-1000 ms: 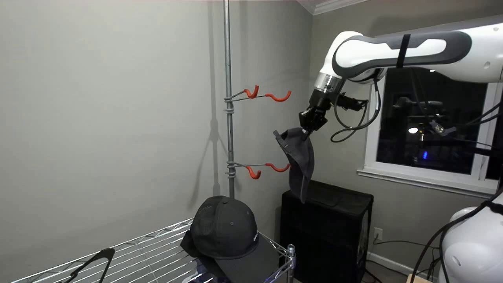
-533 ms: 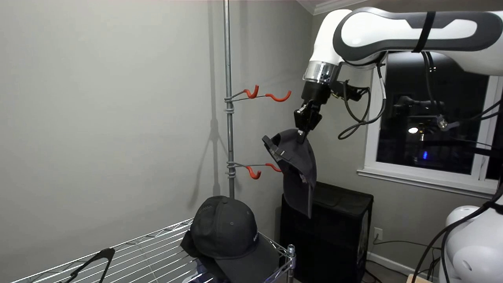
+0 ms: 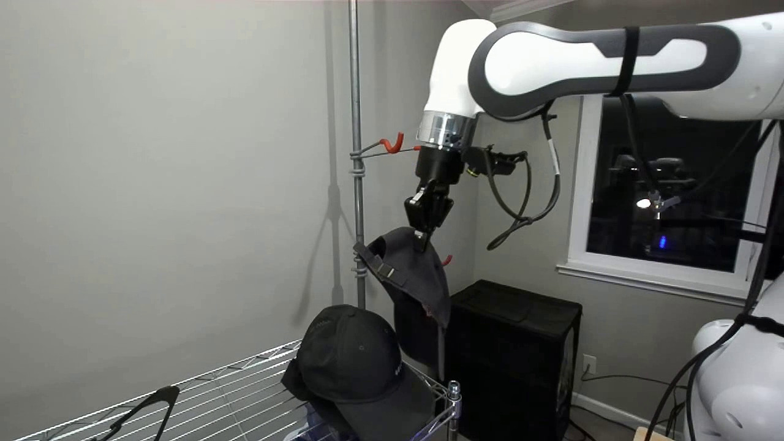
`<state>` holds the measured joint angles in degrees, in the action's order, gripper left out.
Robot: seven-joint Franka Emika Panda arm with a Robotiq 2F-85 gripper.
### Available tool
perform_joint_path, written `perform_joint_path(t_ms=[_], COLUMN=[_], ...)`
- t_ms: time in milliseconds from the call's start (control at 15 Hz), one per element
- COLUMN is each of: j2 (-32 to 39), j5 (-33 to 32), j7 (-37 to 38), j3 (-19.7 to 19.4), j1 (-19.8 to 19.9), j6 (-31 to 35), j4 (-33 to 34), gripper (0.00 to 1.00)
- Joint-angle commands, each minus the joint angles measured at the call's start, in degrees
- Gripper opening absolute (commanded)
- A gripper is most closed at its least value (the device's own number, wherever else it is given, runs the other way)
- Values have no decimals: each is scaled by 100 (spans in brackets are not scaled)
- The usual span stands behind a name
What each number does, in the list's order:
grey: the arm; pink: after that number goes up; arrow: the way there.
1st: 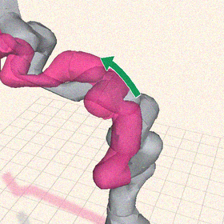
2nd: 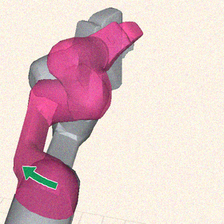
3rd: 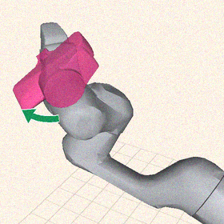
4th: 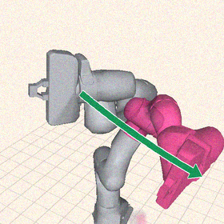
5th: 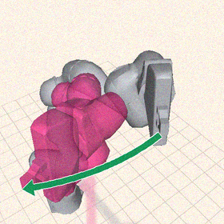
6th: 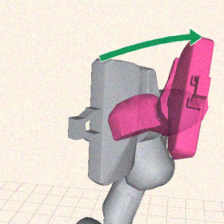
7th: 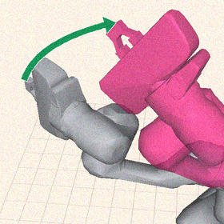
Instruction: Pick up the black cap from the top left hanger and put it on the top shelf of the silver rack, pick up the black cap from the top right hanger and put it on top of the black cap on the first shelf of the silver rack, pick up the gray cap from the bottom left hanger and put it on the stacked black cap on the top shelf of the silver rack, pick up the gray cap from the bottom right hanger and put it on the stacked gray cap on the top shelf of the silver rack
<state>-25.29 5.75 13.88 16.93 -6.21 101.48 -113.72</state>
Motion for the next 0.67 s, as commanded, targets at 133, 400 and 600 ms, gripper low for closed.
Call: perform_joint_path(t_ms=[133, 400, 600], j2=[1016, 1500, 1956], j5=[-326, -722, -1089], j7=[817, 1228, 1701], j3=[424, 610, 690], j1=[-196, -413, -527], j6=[5, 74, 138], j4=[725, 1177, 1568], gripper=[0, 0, 0])
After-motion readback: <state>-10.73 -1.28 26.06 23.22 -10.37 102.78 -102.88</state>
